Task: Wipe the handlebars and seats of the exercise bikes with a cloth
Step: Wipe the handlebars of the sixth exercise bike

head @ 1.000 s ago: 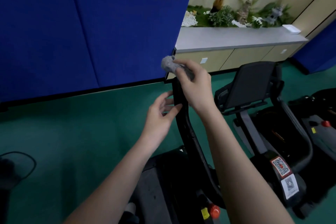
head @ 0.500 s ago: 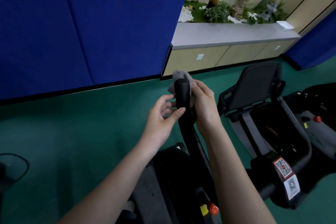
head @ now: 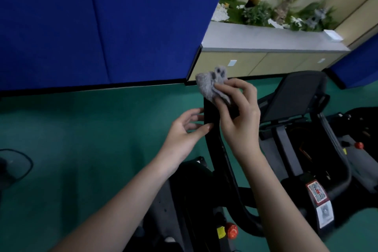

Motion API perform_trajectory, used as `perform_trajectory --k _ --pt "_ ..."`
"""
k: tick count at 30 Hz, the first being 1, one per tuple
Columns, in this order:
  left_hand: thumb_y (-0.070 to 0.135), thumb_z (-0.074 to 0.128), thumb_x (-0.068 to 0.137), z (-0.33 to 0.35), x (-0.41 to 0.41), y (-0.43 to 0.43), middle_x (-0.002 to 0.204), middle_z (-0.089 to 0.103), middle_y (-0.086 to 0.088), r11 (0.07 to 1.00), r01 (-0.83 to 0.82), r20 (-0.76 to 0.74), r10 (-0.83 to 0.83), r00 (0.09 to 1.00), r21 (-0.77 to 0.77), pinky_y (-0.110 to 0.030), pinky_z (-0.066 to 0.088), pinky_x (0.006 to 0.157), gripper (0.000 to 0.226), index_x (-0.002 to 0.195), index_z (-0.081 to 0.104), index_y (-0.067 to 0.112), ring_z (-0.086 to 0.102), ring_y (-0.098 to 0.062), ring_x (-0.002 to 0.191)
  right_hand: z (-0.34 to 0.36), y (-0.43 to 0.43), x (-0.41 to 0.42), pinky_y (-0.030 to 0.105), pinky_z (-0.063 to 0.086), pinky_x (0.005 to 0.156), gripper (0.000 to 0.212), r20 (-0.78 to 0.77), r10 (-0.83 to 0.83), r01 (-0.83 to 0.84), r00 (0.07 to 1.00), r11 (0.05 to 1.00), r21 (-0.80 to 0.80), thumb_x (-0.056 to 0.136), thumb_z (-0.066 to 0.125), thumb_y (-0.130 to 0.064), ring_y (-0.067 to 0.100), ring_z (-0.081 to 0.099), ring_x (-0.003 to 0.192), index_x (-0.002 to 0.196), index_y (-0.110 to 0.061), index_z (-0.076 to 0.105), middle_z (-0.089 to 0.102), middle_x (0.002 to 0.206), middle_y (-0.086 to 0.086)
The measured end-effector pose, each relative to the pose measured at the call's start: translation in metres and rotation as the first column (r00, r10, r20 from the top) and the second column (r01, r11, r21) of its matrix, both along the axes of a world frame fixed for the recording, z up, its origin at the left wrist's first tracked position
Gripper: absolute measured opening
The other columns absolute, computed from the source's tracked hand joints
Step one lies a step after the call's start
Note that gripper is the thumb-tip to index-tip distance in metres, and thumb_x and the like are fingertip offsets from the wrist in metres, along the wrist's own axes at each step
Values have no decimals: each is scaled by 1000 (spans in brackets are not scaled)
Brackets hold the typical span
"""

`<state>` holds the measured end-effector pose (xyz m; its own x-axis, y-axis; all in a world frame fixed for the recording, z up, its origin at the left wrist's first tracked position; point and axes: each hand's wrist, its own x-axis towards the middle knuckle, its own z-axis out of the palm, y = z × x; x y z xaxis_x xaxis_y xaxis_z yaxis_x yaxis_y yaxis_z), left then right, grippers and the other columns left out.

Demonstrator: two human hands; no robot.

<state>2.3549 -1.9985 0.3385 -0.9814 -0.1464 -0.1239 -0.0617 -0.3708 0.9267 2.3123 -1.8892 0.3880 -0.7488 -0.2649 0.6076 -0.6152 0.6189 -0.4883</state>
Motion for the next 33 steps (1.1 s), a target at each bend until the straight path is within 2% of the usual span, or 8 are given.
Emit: perform_trajectory --k 4,10,15,19,21,25,30,33 --pt "-6 65 82 -3 9 2 89 63 8 1000 -13 28 13 1000 -1 -8 45 72 31 92 60 23 59 -1 74 -11 20 11 26 44 91 16 -2 140 -139 990 985 102 85 67 -2 28 56 101 101 -4 72 51 106 2" --pt "-11 61 83 -6 22 15 92 63 2 997 -45 26 43 999 61 -4 45 69 33 112 58 4 60 10 66 0 20 0 28 44 90 17 -19 266 -262 964 957 122 86 66 -3 27 57 99 102 -3 72 59 103 3" --pt "-12 62 82 -10 27 24 92 64 2 988 -95 50 90 995 120 -7 48 71 32 108 58 6 63 7 67 4 38 8 34 48 88 14 121 378 -396 918 893 215 84 68 -2 27 60 96 97 -1 73 67 99 9" --pt "-3 67 82 -14 29 31 101 64 -1 983 -128 60 121 991 128 -8 48 73 37 117 60 6 63 4 74 38 22 -13 28 45 92 13 -1 517 -496 856 823 278 88 65 -5 26 61 101 100 -3 72 70 104 7" --pt "2 69 81 -16 29 34 103 65 0 977 -149 83 138 987 151 -9 47 72 38 117 61 9 64 2 78 48 6 -31 31 44 93 13 -17 583 -520 812 737 432 90 63 -5 29 60 102 100 -1 71 70 105 8" --pt "6 72 80 -21 29 40 98 69 3 948 -224 164 189 968 226 -26 45 84 26 103 67 17 62 -10 91 42 -3 -45 43 41 93 11 131 658 -529 741 453 718 86 62 1 32 63 94 92 -3 71 71 96 7" --pt "4 73 77 -25 28 47 92 68 0 896 -287 212 225 951 340 -21 43 76 22 96 67 16 60 -12 86 57 -15 -47 43 47 85 14 388 662 -614 641 139 777 87 63 -8 31 64 86 96 -7 73 72 90 8" --pt "5 72 78 -25 28 49 98 67 -2 896 -283 197 226 954 344 -18 41 73 31 108 67 10 60 -10 89 67 -32 -55 42 48 82 15 409 623 -587 667 101 803 87 62 -10 31 65 87 98 -7 72 72 92 10"
